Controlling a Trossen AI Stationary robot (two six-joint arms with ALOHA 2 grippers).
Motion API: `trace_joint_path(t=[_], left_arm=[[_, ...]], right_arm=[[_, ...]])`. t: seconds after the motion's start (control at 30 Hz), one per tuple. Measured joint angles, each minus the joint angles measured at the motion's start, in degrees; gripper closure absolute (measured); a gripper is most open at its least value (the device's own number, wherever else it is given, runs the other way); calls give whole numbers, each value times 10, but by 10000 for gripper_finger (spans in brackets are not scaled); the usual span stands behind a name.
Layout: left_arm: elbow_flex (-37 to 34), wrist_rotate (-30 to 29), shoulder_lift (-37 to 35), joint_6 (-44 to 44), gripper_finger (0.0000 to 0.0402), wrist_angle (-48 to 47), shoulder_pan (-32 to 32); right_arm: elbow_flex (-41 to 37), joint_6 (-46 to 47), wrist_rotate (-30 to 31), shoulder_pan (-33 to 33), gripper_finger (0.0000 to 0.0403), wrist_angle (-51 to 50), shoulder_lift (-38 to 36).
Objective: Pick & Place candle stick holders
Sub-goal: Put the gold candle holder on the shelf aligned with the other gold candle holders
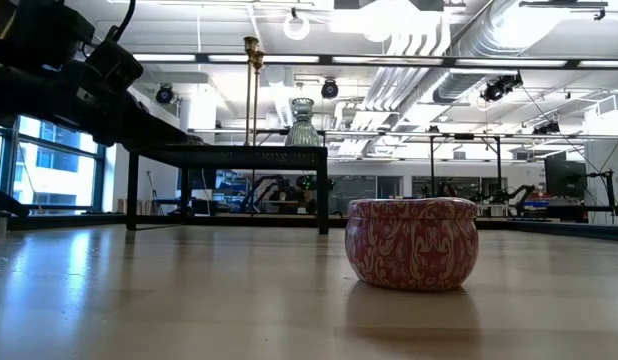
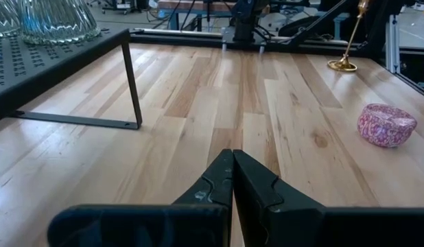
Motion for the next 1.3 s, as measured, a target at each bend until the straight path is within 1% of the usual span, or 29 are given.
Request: trace_joint_path(t=[0.07,0.17,0.27,0.47,0.53,0.63,0.7,0.77,0.93,1.07,1.3], left_arm=[[0,0,0,0,399,0,0],[0,0,0,0,399,1,0],[0,0,0,0,399,1,0],[0,1,0,0,399,1,0],[0,1,0,0,399,1,0],[0,1,0,0,399,1,0],[0,1,0,0,399,1,0],[0,1,0,0,399,1,0],[0,2,0,0,399,1,0],[0,2,0,0,399,1,0],[0,2,0,0,399,1,0]], right_arm=[[0,12,-20,4,394,-7,2],[0,20,-32,3,362,-26,2],[0,24,-46,3,316,-58,2],[0,35,-118,3,218,-107,0],[0,29,-118,3,192,-110,-6],[0,21,-75,3,166,-110,-20],[0,16,-44,3,158,-111,-30],[0,14,-28,3,155,-123,-38],[0,3,-21,-2,154,-178,-41],[0,-25,2,-13,151,-178,-41],[0,-80,15,-32,150,-177,-41]])
